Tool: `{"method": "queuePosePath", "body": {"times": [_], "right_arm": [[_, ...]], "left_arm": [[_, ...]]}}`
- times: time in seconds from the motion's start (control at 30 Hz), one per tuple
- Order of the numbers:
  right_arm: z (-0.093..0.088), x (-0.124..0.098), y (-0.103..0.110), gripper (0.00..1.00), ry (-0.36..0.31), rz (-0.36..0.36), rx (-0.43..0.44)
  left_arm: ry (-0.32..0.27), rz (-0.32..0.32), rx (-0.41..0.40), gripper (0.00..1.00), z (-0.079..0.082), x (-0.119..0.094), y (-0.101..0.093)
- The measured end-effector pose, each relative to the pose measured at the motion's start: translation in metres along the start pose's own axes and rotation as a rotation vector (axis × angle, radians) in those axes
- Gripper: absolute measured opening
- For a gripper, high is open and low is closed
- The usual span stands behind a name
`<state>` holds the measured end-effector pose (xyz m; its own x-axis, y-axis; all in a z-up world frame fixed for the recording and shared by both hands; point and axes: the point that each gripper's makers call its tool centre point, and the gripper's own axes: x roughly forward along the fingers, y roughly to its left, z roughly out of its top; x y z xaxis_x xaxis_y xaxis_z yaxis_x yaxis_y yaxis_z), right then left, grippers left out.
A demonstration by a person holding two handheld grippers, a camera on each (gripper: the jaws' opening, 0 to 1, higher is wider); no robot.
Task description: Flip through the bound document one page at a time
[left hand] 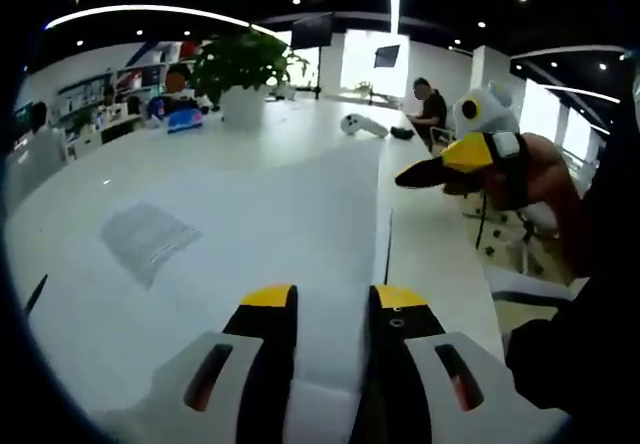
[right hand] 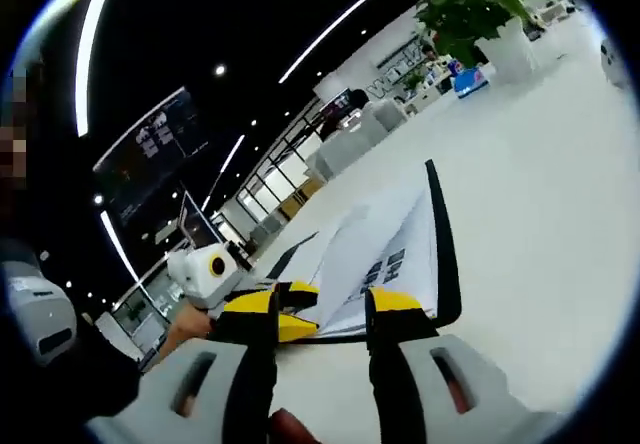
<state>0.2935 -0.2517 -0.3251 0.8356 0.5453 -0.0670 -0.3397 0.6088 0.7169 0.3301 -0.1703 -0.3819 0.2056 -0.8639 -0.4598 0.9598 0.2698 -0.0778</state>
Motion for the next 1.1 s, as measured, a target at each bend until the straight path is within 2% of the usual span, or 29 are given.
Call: {"method": "queuePosePath", "body": {"times": [0.07, 0.23, 0.37, 0.57, 0.7, 0.8, 0.93, 1.1], "right_arm": [[0.0, 0.004, 0.002, 0.34, -0.014, 0.011, 0.061], [-0.003, 0.015, 0.005, 0.34, -0.017, -0.003, 0.06], [-0.002, 0.022, 0.003, 0.36, -0.057, -0.019, 0.112], [0.001, 0.03, -0.016, 0.37, -0.12, -0.096, 0.191], [0.001, 0.029, -0.036, 0.36, -0.139, -0.202, 0.143], [0.004, 0.032, -0.034, 0.36, -0.147, -0.208, 0.141], [0.0, 0.041, -0.026, 0.37, -0.122, -0.2, 0.113], [-0.006, 0.044, -0.031, 0.35, -0.103, -0.209, 0.104]], "left_arm": [[0.002, 0.002, 0.006, 0.31, 0.0, 0.0, 0.0], [-0.003, 0.001, 0.007, 0.31, 0.0, 0.0, 0.0], [-0.003, 0.003, 0.013, 0.31, 0.0, 0.0, 0.0], [-0.006, 0.002, 0.013, 0.31, 0.0, 0.001, 0.0], [-0.009, 0.002, 0.014, 0.31, 0.0, 0.001, 0.0], [-0.011, 0.003, 0.016, 0.31, 0.0, 0.001, 0.0], [-0.006, 0.01, 0.026, 0.31, 0.0, 0.002, -0.001], [0.015, 0.024, 0.056, 0.34, 0.0, 0.004, -0.005]]}}
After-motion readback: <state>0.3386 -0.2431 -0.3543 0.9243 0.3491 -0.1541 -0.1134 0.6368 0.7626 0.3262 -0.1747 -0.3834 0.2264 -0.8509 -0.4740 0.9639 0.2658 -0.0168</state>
